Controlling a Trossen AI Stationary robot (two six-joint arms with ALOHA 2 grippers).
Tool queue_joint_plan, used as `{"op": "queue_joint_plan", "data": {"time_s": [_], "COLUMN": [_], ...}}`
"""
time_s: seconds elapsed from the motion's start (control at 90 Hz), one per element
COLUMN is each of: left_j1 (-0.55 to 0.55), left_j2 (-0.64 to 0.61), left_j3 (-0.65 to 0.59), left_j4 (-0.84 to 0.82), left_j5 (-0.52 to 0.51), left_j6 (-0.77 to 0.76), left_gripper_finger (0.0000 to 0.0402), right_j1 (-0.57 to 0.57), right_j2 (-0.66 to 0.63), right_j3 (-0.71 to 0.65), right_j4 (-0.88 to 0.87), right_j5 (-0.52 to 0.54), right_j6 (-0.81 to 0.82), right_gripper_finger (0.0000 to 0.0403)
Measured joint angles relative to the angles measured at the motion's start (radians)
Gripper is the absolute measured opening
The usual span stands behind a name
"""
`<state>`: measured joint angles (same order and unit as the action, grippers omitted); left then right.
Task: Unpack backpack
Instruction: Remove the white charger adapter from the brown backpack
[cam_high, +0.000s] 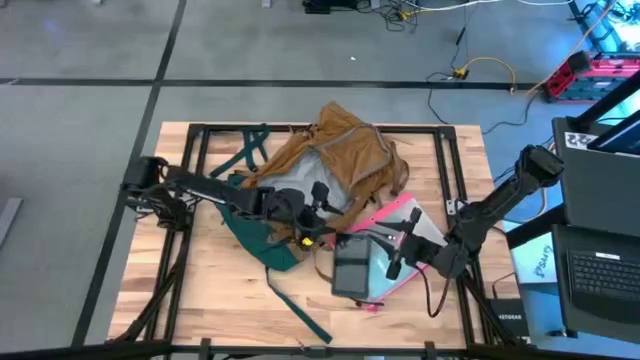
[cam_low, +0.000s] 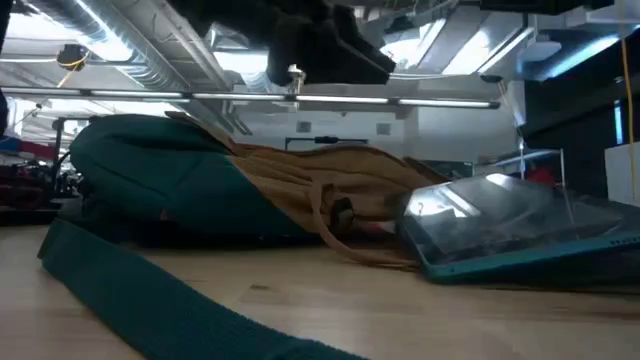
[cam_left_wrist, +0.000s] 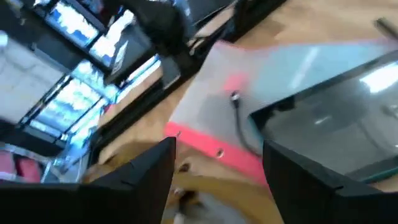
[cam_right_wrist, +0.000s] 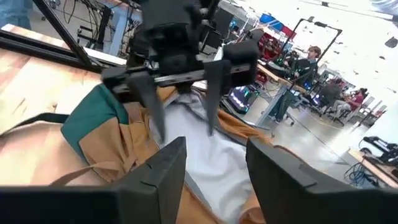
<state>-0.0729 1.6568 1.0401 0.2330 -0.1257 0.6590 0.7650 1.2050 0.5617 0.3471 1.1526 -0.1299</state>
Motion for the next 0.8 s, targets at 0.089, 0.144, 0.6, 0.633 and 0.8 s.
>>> {"op": "queue_joint_plan", "data": {"time_s": [0.089, 0.144, 0.6, 0.633, 0.8], "left_j1": [0.045, 0.084, 0.269, 0.263, 0.234], "left_j2": [0.000, 0.008, 0.120, 0.122, 0.132], "left_j3": [0.000, 0.000, 0.000, -0.001, -0.002], "left_j4": [-0.026, -0.028, -0.150, -0.185, -0.354], "left_j5": [0.034, 0.073, 0.282, 0.295, 0.288], "left_j6": [-0.034, -0.066, -0.392, -0.392, -0.375], "left_gripper_finger": [0.0223, 0.0223, 0.0224, 0.0224, 0.0224], "right_j1": [0.000, -0.002, -0.128, -0.130, -0.140], "right_j2": [0.019, 0.039, 0.183, 0.183, 0.183], "right_j3": [0.000, 0.000, 0.000, 0.000, 0.000], "right_j4": [-0.016, -0.017, -0.008, -0.007, -0.005], "right_j5": [0.000, 0.000, -0.050, -0.053, -0.066], "right_j6": [0.029, 0.045, 0.103, 0.104, 0.109], "right_gripper_finger": [0.0154, 0.0154, 0.0154, 0.0154, 0.0154]}}
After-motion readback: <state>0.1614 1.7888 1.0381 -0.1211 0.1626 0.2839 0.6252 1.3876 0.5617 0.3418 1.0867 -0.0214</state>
